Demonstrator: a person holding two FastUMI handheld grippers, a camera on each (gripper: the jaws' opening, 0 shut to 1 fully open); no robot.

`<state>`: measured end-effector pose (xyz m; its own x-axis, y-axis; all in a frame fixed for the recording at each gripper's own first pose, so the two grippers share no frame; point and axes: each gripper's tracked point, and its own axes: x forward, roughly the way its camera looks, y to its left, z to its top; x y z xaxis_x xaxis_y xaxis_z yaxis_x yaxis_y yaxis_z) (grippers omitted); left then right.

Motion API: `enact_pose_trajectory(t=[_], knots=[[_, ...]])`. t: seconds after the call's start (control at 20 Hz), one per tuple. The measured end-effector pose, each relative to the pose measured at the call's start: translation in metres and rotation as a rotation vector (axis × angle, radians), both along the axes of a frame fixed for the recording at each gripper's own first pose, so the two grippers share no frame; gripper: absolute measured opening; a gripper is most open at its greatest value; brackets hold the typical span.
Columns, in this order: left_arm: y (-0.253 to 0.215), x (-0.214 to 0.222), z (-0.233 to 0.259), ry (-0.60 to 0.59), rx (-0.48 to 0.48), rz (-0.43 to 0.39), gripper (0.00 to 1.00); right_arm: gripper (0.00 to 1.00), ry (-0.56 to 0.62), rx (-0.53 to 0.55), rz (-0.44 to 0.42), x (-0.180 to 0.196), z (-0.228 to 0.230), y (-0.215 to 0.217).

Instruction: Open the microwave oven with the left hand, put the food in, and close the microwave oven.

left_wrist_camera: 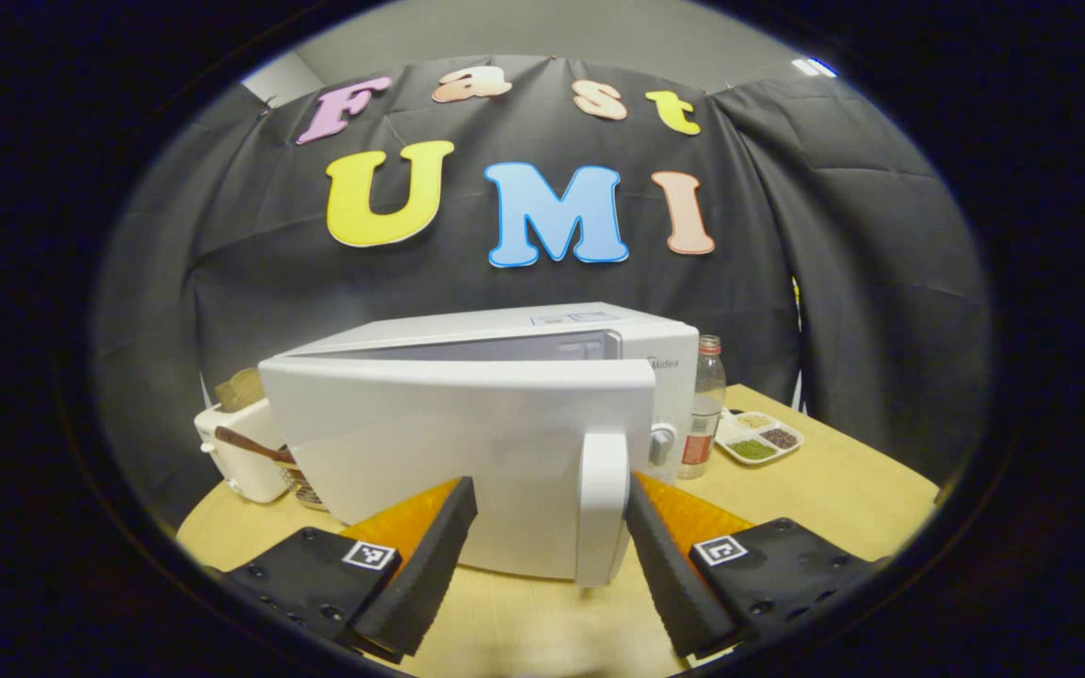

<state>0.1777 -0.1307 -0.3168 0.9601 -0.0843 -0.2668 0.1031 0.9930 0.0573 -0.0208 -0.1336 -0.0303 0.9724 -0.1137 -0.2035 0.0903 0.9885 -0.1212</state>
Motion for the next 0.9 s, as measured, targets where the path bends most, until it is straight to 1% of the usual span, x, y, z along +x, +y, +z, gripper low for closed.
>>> enact_pose_trajectory(t=[0.05,0.25,0.3,0.35,0.4,0.45,0.5,0.55,0.65,0.75,0.8,0.9], knots=[[0.001,-0.003,0.001,-0.001,0.006,0.002,1.0,0.96,0.0,0.0,0.003,-0.001,-0.001,0.001],[0.01,-0.021,0.003,0.01,-0.007,0.007,1.0,0.96,0.003,0.007,0.029,-0.006,-0.004,0.009],[0.012,-0.027,0.002,0.013,-0.003,0.005,1.0,0.96,0.005,0.01,0.038,-0.007,-0.005,0.013],[0.017,-0.035,0.003,0.014,0.006,0.002,0.97,0.96,0.009,0.013,0.051,-0.008,-0.007,0.018],[0.021,-0.043,0.004,0.015,0.019,0.0,1.0,0.96,0.01,0.016,0.064,-0.008,-0.008,0.024],[0.027,-0.054,0.005,0.016,0.031,0.0,0.99,0.96,0.014,0.018,0.079,-0.008,-0.009,0.03],[0.034,-0.064,0.006,0.016,0.035,0.005,1.0,0.96,0.016,0.021,0.094,-0.006,-0.01,0.037],[0.043,-0.074,0.007,0.021,0.036,0.012,0.98,0.95,0.015,0.025,0.11,-0.006,-0.009,0.044],[0.057,-0.094,0.006,0.027,0.031,0.029,1.0,0.96,0.014,0.038,0.142,-0.002,-0.01,0.061],[0.076,-0.114,0.004,0.041,0.029,0.054,1.0,0.96,0.016,0.056,0.181,0.002,-0.013,0.082],[0.086,-0.122,0.004,0.046,0.032,0.065,0.97,0.96,0.02,0.061,0.202,0.004,-0.016,0.093],[0.109,-0.142,0.005,0.053,0.042,0.087,0.99,0.96,0.029,0.07,0.245,0.006,-0.021,0.117]])
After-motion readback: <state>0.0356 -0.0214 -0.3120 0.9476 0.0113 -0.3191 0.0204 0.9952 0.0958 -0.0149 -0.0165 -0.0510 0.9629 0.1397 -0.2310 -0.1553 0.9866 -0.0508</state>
